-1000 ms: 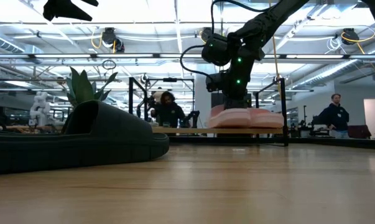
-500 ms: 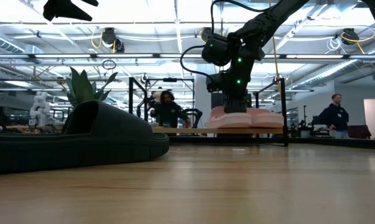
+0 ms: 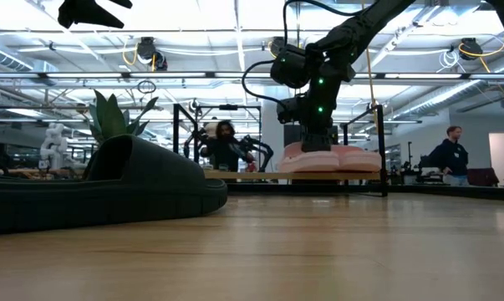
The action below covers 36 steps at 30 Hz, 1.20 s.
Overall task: Pick and place slides into the shelf
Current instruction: Put the pink slipper on the shelf
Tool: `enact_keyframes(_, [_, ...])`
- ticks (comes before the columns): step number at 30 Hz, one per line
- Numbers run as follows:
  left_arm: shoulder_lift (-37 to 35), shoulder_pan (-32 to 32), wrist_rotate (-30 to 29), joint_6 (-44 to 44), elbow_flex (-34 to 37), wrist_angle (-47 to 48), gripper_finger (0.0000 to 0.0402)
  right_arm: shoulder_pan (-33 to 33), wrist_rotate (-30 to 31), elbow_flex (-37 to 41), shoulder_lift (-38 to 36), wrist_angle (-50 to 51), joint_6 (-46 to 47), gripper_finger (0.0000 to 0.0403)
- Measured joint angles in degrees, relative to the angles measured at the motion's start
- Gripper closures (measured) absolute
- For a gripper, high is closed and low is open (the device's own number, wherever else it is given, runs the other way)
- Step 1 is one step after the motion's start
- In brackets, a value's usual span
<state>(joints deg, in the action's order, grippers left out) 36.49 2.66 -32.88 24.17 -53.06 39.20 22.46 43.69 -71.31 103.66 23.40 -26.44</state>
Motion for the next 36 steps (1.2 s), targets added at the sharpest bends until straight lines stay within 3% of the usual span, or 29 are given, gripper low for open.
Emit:
enact_keyframes(17, [0.0,0.01,0.0,-0.07,0.0,0.0,0.0128,0.0,3.09,0.0,0.0,-3.43,-2.13,0.0277])
enact_keyframes(36, [0.0,0.0,-0.02,-0.1,0.0,0.0,0.0128,0.0,2.64,0.0,0.0,-3.33,-2.78,0.0277])
